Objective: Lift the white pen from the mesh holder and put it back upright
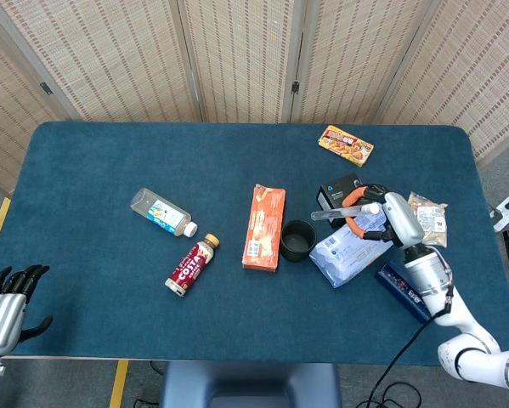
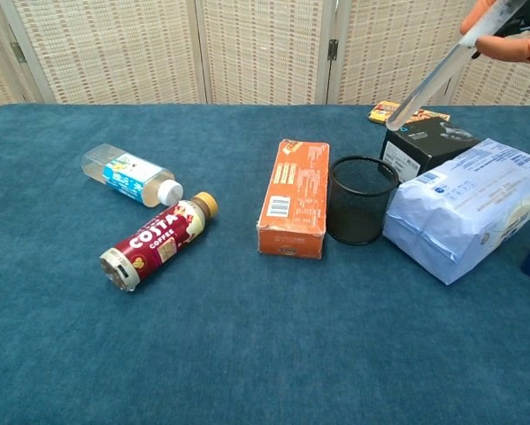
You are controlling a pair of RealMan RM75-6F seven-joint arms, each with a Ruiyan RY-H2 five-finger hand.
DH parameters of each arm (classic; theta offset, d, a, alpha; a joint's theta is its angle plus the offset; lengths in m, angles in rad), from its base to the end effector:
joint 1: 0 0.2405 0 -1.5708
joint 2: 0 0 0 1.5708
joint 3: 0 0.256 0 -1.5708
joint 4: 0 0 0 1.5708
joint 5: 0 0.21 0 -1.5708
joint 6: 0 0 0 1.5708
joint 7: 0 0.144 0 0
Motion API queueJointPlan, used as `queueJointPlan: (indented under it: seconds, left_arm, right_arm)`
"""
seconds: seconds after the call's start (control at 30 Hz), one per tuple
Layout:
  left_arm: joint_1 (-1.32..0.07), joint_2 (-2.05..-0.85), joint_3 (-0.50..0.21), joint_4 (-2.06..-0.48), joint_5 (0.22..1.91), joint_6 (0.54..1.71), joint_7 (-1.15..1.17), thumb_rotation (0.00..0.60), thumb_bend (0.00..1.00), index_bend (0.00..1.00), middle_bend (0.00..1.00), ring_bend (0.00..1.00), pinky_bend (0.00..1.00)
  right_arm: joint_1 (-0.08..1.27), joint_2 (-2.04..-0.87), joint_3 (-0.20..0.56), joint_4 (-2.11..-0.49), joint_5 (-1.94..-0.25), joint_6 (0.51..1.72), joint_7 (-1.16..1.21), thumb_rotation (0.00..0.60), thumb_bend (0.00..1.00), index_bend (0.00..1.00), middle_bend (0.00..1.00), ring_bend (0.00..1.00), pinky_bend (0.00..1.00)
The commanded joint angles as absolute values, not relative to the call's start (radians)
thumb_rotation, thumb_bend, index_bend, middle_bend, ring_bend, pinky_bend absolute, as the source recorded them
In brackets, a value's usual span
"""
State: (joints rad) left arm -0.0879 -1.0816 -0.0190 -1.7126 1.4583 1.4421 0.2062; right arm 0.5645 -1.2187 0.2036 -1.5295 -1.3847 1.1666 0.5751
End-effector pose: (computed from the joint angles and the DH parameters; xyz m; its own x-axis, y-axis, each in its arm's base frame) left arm -0.3035 0.1735 0.1538 0.5191 0.0838 0.8506 0.8531 0.0101 -0.5216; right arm -0.2023 -0.3425 0.1218 -0.1754 -0.1799 0.9679 -0.9342 -0.2798 -0.2213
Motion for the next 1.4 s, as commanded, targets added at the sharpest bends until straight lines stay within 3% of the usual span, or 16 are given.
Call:
queueJointPlan:
  seconds: [0.03,0.5,0.7,0.87,1.0,1.17,1.4]
  left_arm:
    - [-0.088,-1.083,-0.018,-1.711,1.458,1.44,0.206,0.6,0.25,0.18,0.19,0.2,0.12]
    - [-0.089,-1.086,-0.015,-1.703,1.458,1.434,0.195,0.6,0.25,0.18,0.19,0.2,0.12]
    - [-0.091,-1.088,-0.015,-1.703,1.461,1.435,0.195,0.6,0.25,0.18,0.19,0.2,0.12]
    - [-0.093,-1.089,-0.017,-1.702,1.462,1.436,0.194,0.6,0.25,0.18,0.19,0.2,0.12]
    - [-0.094,-1.091,-0.018,-1.7,1.462,1.436,0.194,0.6,0.25,0.18,0.19,0.2,0.12]
    - [-0.093,-1.099,-0.024,-1.693,1.467,1.449,0.191,0.6,0.25,0.18,0.19,0.19,0.12]
    - [-0.087,-1.118,-0.047,-1.674,1.454,1.487,0.214,0.6,0.25,0.18,0.18,0.19,0.12]
  right_arm:
    - [0.57,-1.181,0.206,-1.589,-1.35,1.133,0.408,0.6,0.35,0.7,0.52,0.27,0.22]
    - [0.562,-1.01,0.225,-1.798,-1.336,0.936,0.8,0.6,0.35,0.7,0.52,0.28,0.22]
    - [0.564,-1.035,0.202,-1.731,-1.322,0.995,0.45,0.6,0.35,0.7,0.52,0.28,0.22]
    - [0.551,-1.119,0.192,-1.648,-1.33,1.139,0.072,0.6,0.35,0.7,0.52,0.28,0.22]
    - [0.539,-1.176,0.192,-1.595,-1.346,1.217,-0.062,0.6,0.35,0.7,0.52,0.28,0.22]
    - [0.528,-1.164,0.205,-1.659,-1.318,1.181,0.083,0.6,0.35,0.7,0.52,0.28,0.22]
    - [0.512,-1.084,0.231,-1.798,-1.293,1.067,0.46,0.6,0.35,0.7,0.52,0.28,0.22]
